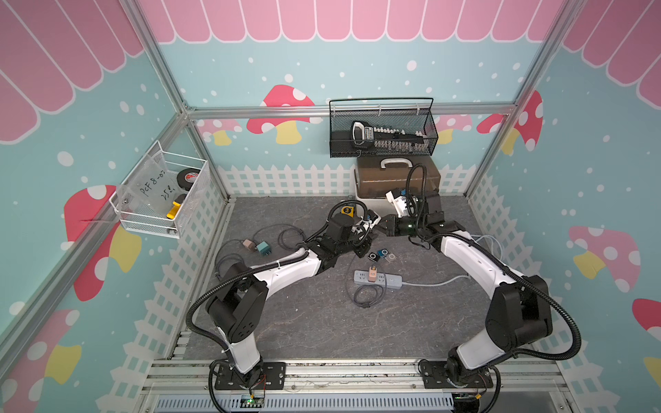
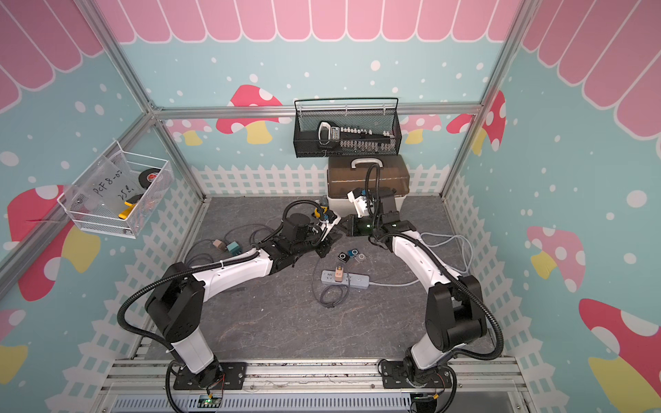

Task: Charge mp3
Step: Adjust the charging cable at the center of the board.

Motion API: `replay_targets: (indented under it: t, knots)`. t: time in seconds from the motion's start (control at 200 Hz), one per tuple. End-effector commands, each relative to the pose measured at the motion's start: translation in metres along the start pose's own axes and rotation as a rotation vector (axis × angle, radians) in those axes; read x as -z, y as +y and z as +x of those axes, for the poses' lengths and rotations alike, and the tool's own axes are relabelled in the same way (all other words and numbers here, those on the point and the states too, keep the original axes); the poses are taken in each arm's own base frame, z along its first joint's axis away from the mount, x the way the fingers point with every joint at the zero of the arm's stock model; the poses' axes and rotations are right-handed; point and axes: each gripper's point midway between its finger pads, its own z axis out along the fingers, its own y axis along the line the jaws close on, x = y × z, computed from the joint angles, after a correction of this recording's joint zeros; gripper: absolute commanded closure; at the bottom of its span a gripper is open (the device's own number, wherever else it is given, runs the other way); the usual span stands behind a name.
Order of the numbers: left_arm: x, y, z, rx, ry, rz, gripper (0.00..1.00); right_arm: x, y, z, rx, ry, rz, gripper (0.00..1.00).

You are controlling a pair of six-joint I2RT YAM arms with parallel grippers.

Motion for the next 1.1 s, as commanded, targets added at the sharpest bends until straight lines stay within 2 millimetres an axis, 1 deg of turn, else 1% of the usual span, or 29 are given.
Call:
replay_targets:
  t: [0.0,0.1,0.185,0.225,0.255,0.285,0.325,0.405,0.5,0.535,0.6,0.685,0.78,0.825,0.9,0.991,1.096]
  knots:
    - [0.002,0.002,-0.018,-0.004,-0.07,-0.017,0.85,0.007,0.005,-0.004,-0.001,-0.026,-0.006,1.0]
    - [0.001,0.0,-0.016,-0.008,-0.061,-0.006,0.93,0.007,0.004,-0.003,-0.007,-0.025,-0.004,1.0]
    - [0.002,-0.004,-0.016,-0.02,-0.057,0.019,1.0,0.007,0.003,-0.002,-0.005,-0.026,-0.001,0.92]
    - [0.003,-0.008,-0.013,-0.034,-0.042,0.038,1.0,0.008,0.005,-0.003,0.008,-0.03,-0.004,0.88]
    - [0.004,-0.009,-0.011,-0.039,-0.031,0.046,1.0,0.009,0.005,-0.004,0.017,-0.032,-0.001,0.83]
    - [0.005,-0.011,-0.009,-0.045,-0.02,0.057,1.0,0.01,0.004,-0.005,0.024,-0.038,0.007,0.75]
    - [0.007,-0.014,-0.006,-0.057,-0.002,0.076,1.0,0.012,0.006,-0.008,0.043,-0.045,0.005,0.71]
    - [0.013,-0.019,-0.001,-0.069,0.033,0.121,1.0,0.022,0.008,-0.016,0.091,-0.07,0.008,0.66]
    - [0.022,-0.021,0.004,-0.05,0.069,0.174,1.0,0.036,0.009,-0.024,0.151,-0.098,-0.002,0.62]
    - [0.026,-0.019,0.004,-0.041,0.074,0.186,1.0,0.042,0.011,-0.026,0.182,-0.104,-0.014,0.62]
    - [0.034,-0.017,0.003,-0.017,0.079,0.218,1.0,0.05,0.008,-0.024,0.232,-0.103,-0.025,0.61]
    - [0.042,-0.018,0.001,-0.002,0.096,0.269,1.0,0.057,0.007,-0.015,0.317,-0.085,-0.059,0.61]
    - [0.049,-0.023,0.0,-0.001,0.132,0.331,1.0,0.059,0.012,0.005,0.466,-0.051,-0.112,0.62]
    - [0.052,-0.026,-0.001,0.0,0.146,0.365,1.0,0.059,0.018,0.015,0.531,-0.041,-0.164,0.64]
    - [0.055,-0.03,-0.004,0.002,0.157,0.406,1.0,0.06,0.023,0.028,0.609,-0.036,-0.213,0.64]
    - [0.056,-0.034,-0.006,0.003,0.171,0.438,1.0,0.061,0.031,0.037,0.669,-0.041,-0.281,0.66]
    - [0.057,-0.039,-0.008,0.006,0.17,0.479,1.0,0.06,0.036,0.043,0.711,-0.044,-0.319,0.67]
